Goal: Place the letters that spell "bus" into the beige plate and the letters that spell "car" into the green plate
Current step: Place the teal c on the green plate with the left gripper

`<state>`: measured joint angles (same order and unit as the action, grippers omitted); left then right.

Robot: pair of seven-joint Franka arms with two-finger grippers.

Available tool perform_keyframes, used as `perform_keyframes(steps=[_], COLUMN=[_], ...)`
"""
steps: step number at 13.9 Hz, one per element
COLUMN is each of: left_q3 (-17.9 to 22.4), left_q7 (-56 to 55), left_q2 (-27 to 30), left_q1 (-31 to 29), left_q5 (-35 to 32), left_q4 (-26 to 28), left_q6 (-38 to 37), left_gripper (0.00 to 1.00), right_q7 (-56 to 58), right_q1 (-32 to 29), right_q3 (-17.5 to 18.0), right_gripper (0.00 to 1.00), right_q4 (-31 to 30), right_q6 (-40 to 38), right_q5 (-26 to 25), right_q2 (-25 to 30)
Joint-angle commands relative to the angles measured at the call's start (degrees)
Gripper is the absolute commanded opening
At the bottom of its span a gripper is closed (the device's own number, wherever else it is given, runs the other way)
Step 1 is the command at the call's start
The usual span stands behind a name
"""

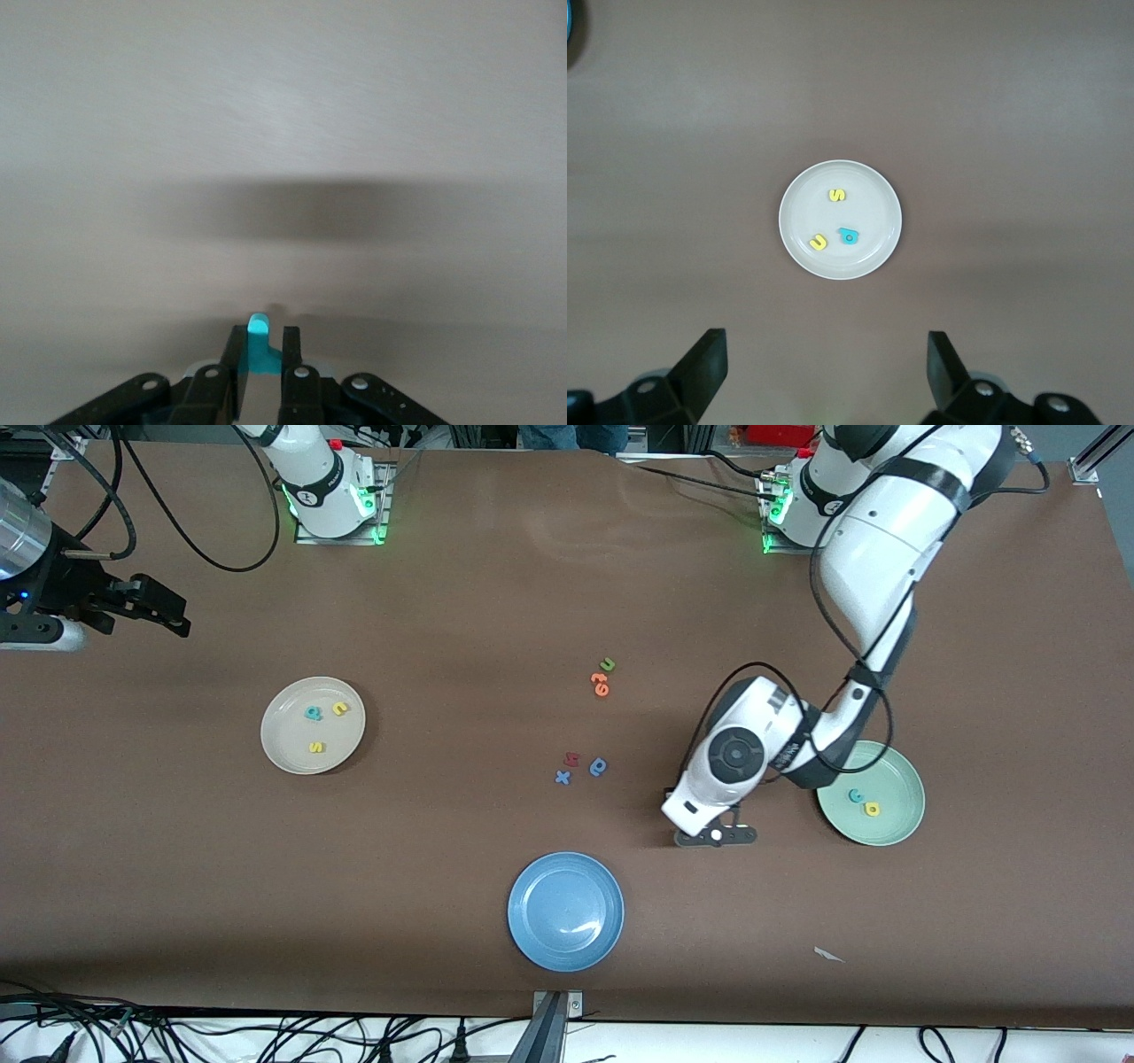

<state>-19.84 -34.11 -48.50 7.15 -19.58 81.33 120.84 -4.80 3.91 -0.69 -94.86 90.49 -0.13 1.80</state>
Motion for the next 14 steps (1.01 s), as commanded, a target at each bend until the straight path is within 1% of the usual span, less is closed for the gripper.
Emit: perform_keyframes(steps=[1, 5, 8, 12, 13, 14], left_q3=[-0.3, 0.0, -0.5, -0.5, -0.5, -0.5], left_q7=[10.3, 25.5, 34.3, 36.8, 36.8, 36.8], left_q2=[3.7, 5.6, 7.4, 9.9, 10.1, 10.6], left_q1=[-5.0, -12.7, -18.6, -23.4, -24.0, -24.5], left_q5=[0.1, -0.4, -0.3, -0.4, -0.5, -0.5], left_q4=[0.8, 1.3, 3.3, 7.3, 8.0, 9.3], left_q6=[-4.3, -7.0, -7.5, -6.8, -6.8, -6.1], left_gripper=[0.01, 0.01, 0.01, 0.01, 0.02, 0.07], right_q7=[-0.5, -0.5, -0.5, -0.5, -0.5, -0.5], right_q1=[0.0, 0.0, 0.0, 0.0, 0.0, 0.0], right_q3=[0.3, 0.3, 0.3, 0.3, 0.3, 0.3], right_gripper=[1.00, 1.00, 1.00, 1.00, 1.00, 1.00], right_q4=[-1.2, -1.2, -1.2, -1.2, -1.1, -1.2], right_q6=[0.5, 0.4, 0.5, 0.5, 0.5, 0.5], right_q5=[-0.9, -0.9, -0.9, -0.9, -0.9, -0.9], right_q2=[1.4, 1.4, 1.4, 1.4, 1.4, 1.4])
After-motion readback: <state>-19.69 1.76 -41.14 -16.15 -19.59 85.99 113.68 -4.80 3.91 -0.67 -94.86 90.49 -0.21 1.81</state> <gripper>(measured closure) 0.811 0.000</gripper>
